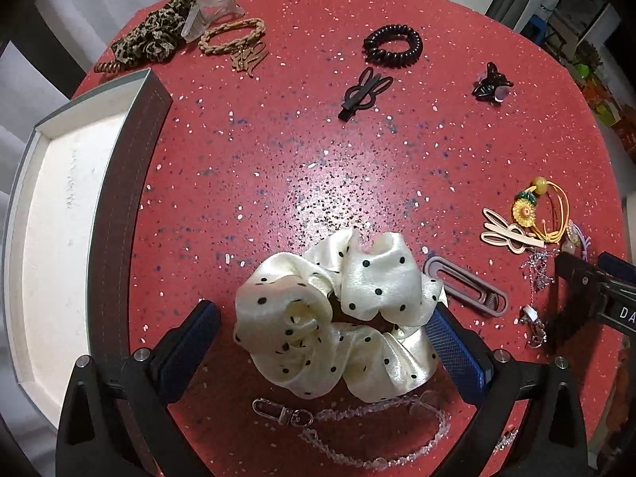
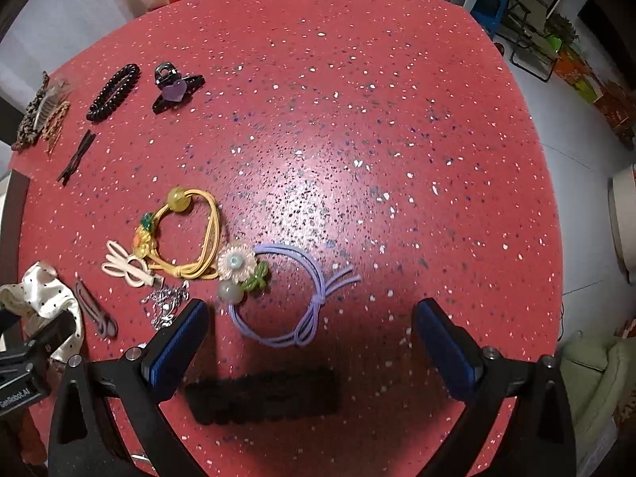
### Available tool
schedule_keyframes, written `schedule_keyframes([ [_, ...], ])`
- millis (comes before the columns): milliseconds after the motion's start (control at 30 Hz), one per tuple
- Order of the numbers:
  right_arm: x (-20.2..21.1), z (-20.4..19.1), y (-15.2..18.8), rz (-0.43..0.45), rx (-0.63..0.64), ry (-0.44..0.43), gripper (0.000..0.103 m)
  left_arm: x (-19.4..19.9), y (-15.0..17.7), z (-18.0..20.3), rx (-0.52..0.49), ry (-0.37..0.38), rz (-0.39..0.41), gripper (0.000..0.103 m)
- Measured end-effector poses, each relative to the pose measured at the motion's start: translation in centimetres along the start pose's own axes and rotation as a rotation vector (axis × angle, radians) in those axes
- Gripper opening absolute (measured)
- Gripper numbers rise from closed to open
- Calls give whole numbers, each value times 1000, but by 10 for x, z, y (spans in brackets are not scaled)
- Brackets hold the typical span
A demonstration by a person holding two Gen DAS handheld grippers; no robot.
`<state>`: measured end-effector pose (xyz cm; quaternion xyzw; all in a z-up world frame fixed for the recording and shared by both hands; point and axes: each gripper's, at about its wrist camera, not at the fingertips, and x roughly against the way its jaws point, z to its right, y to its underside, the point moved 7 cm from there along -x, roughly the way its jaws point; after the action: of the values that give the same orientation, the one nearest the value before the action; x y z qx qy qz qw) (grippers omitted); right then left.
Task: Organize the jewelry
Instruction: 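Move the left tool to the white polka-dot scrunchie while the right tool approaches the lavender hair tie, then close the left tool on the scrunchie while the right tool grasps the lavender hair tie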
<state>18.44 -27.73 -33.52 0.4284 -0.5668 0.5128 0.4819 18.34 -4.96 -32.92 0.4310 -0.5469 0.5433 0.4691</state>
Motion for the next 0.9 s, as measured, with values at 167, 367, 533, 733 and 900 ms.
schedule_keyframes([
  [167, 3, -8, -3, 37, 34, -9, 84, 4, 1, 7, -17, -8, 36, 81],
  [367, 13, -9, 0, 55, 33, -17, 47, 13, -1, 19, -40, 2, 53, 37],
  [533, 22, -2, 2, 51, 6, -56, 8, 22, -1, 24, -48, 32, 59, 19],
  [733, 36, 5, 5, 60, -43, -131, 5, 48, -4, 26, -58, 69, 96, 19],
  [900, 56, 5, 14, 73, -60, -172, 3, 73, 6, 14, -59, 97, 118, 19],
])
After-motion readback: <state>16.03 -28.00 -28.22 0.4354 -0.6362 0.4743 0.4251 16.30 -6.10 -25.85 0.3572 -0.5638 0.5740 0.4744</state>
